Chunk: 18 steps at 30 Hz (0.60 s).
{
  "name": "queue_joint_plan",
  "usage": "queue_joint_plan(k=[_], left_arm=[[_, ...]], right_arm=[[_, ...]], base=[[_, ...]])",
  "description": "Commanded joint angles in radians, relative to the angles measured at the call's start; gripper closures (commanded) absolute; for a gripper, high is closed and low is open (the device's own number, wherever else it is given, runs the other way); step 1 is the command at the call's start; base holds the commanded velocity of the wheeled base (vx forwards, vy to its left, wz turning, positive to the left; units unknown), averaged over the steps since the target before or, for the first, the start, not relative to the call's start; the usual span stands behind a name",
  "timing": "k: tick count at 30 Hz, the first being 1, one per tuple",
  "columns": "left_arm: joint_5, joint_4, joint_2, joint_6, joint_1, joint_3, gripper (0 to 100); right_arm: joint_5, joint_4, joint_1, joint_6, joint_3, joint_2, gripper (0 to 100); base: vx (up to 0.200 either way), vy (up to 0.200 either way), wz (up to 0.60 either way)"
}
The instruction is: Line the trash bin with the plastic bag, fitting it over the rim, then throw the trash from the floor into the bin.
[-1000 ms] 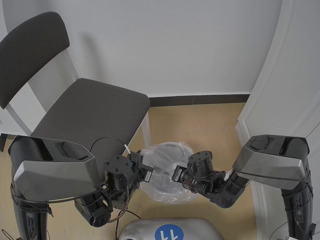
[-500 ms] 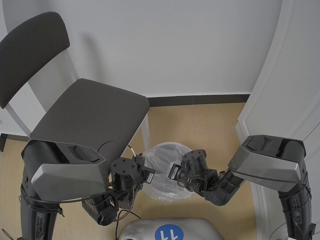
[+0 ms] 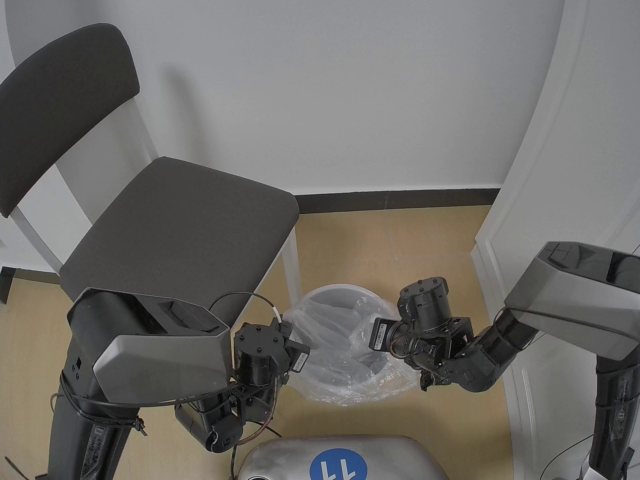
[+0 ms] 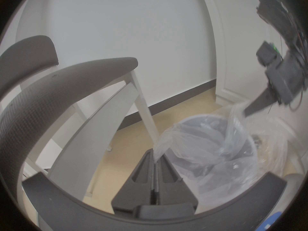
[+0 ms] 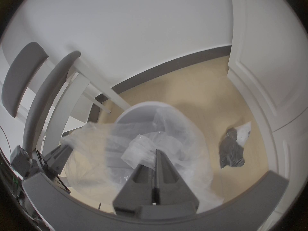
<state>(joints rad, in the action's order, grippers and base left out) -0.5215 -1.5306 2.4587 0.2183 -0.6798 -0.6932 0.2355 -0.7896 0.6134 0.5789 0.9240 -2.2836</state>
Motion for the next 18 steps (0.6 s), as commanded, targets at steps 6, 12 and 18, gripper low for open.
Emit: queue_joint_plan(k=[6,12,18], left_arm=[[-0.066,0.000,0.009,0.085,0.054,0.034,100],[-0.066,0.000,0.008,0.095,0.062,0.044,100],[-0.068,0.000,0.002,0.107,0.072,0.064,100]], right_arm=[[-0.002,0.000,-0.133,-0.106,-0.011,0.021,100],[-0.002,-0.019,-0.202,-0.199,-0.036,0.007,100],[-0.005,-0.022,-0.230,-0.214,-0.053,0.035,100]], base=[[0.000,0.000,0.00],[0.000,0.000,0.00],[0.000,0.000,0.00]])
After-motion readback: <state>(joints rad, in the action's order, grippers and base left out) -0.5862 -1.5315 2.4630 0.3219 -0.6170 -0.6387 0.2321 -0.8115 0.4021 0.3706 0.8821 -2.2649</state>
